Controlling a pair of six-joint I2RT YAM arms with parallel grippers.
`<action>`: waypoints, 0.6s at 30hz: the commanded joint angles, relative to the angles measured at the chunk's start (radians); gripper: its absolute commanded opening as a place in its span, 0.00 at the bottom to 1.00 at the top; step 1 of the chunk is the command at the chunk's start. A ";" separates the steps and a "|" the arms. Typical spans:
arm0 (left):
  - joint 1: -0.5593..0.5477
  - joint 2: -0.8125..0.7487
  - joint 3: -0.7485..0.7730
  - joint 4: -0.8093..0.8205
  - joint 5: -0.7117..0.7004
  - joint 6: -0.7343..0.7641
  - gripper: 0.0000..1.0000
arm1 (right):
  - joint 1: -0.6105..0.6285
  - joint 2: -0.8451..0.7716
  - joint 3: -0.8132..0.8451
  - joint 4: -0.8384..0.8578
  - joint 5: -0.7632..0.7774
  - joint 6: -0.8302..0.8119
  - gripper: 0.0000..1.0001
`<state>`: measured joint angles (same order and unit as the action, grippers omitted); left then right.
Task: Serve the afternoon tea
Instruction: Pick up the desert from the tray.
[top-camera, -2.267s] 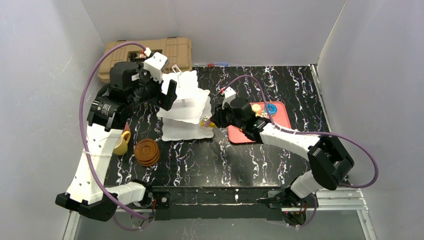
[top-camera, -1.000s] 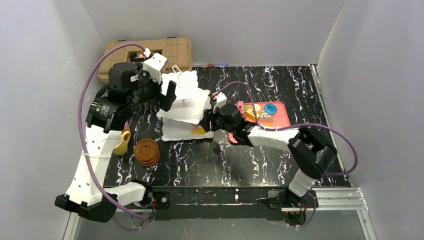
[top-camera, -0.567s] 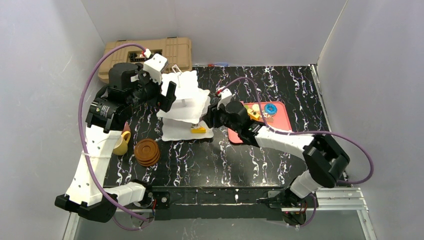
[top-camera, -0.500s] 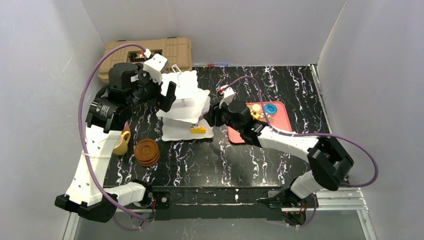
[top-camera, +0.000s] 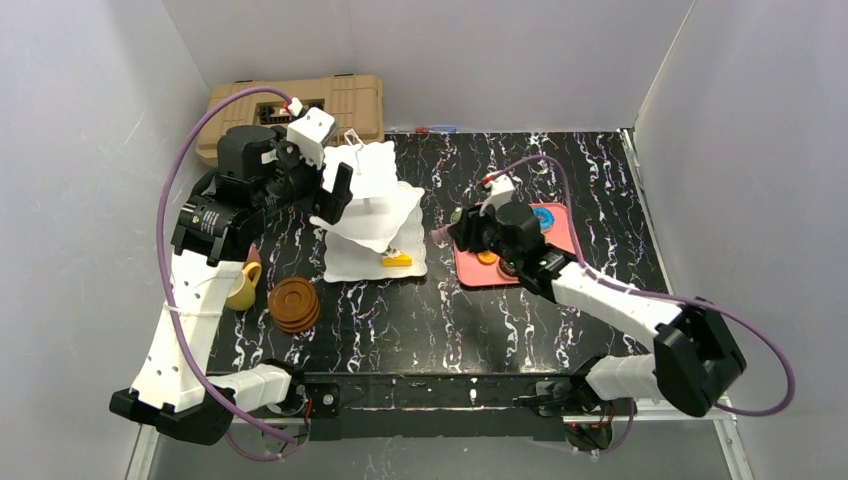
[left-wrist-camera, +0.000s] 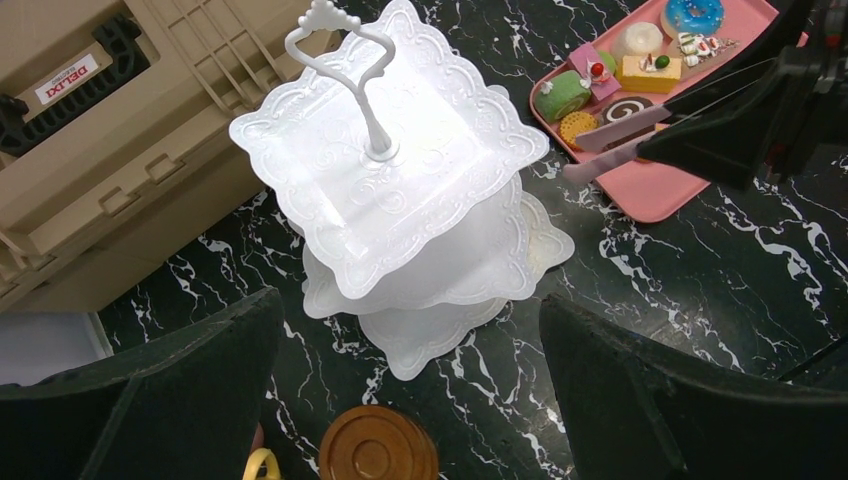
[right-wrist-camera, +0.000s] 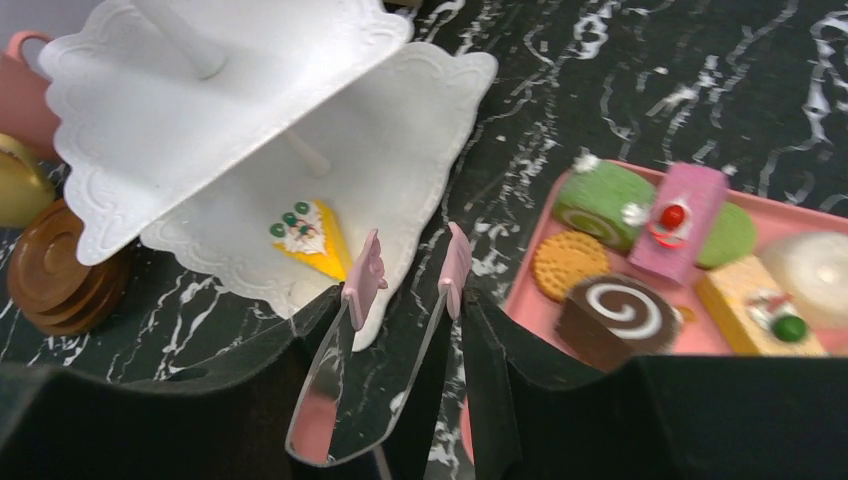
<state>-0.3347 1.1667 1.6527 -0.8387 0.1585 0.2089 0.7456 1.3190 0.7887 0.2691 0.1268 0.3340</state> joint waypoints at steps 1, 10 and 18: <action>0.007 -0.025 0.030 -0.010 0.022 0.001 0.98 | -0.066 -0.125 -0.056 -0.071 0.052 -0.022 0.52; 0.007 -0.015 0.039 -0.010 0.041 -0.012 0.98 | -0.155 -0.233 -0.089 -0.210 0.123 -0.045 0.52; 0.008 -0.017 0.040 -0.011 0.038 -0.010 0.98 | -0.194 -0.198 -0.093 -0.205 0.129 -0.047 0.52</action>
<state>-0.3347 1.1667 1.6608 -0.8391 0.1806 0.2043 0.5682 1.1084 0.7036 0.0448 0.2340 0.3008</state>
